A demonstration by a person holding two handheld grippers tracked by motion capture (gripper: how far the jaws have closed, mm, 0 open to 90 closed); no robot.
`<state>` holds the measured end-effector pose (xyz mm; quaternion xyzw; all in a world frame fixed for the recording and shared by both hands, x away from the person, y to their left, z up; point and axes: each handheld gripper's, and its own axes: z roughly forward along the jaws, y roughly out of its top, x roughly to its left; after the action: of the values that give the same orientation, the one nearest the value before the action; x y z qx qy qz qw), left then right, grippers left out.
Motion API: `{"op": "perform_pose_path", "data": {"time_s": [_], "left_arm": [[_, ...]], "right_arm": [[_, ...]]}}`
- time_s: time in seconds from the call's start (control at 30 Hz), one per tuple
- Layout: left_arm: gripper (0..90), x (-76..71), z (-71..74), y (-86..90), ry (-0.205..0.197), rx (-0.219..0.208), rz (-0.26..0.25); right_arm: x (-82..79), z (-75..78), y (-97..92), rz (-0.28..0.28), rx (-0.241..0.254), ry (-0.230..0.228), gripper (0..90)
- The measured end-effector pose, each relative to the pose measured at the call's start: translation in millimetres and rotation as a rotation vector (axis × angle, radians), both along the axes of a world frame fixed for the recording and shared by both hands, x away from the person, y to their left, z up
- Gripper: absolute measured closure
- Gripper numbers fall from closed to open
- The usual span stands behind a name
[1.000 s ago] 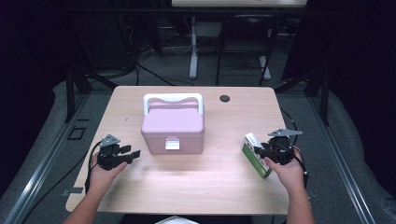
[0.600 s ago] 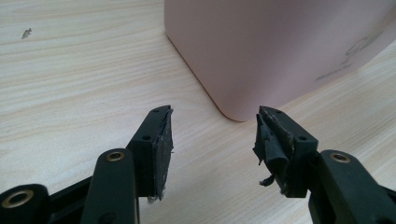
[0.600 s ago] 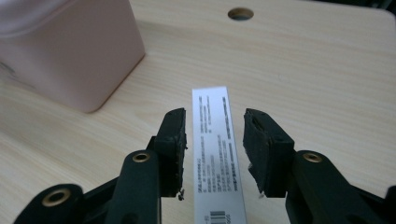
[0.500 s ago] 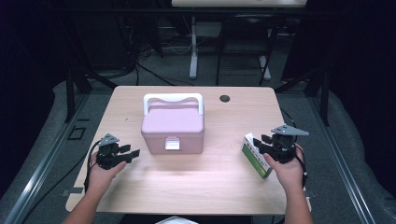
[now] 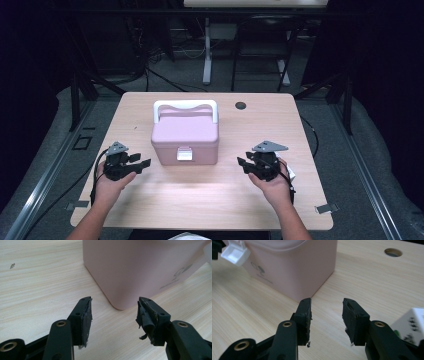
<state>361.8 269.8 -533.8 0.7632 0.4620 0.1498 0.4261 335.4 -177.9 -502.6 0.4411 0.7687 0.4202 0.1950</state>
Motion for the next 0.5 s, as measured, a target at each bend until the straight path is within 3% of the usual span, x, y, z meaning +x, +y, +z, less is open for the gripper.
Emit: {"op": "perform_pose_path", "data": {"time_s": [0.07, 0.13, 0.3, 0.5], "left_arm": [[45.4, 1.9, 1.1, -0.3, -0.001, -0.010, 0.008], [45.6, 5.4, 3.7, -0.7, -0.002, -0.022, 0.010], [51.8, 12.9, 9.1, -5.4, -0.002, -0.050, 0.011], [58.0, 23.6, 11.2, -10.5, -0.006, -0.026, 0.024]], "right_arm": [[1.3, -3.9, 6.6, 0.008, -0.020, 0.000, 58.8], [4.1, -6.0, 11.8, 0.012, 0.000, 0.013, 59.1], [14.1, -8.1, 25.2, 0.002, -0.008, -0.008, 65.1], [26.8, -9.7, 38.2, -0.009, -0.021, -0.008, 65.2]]}}
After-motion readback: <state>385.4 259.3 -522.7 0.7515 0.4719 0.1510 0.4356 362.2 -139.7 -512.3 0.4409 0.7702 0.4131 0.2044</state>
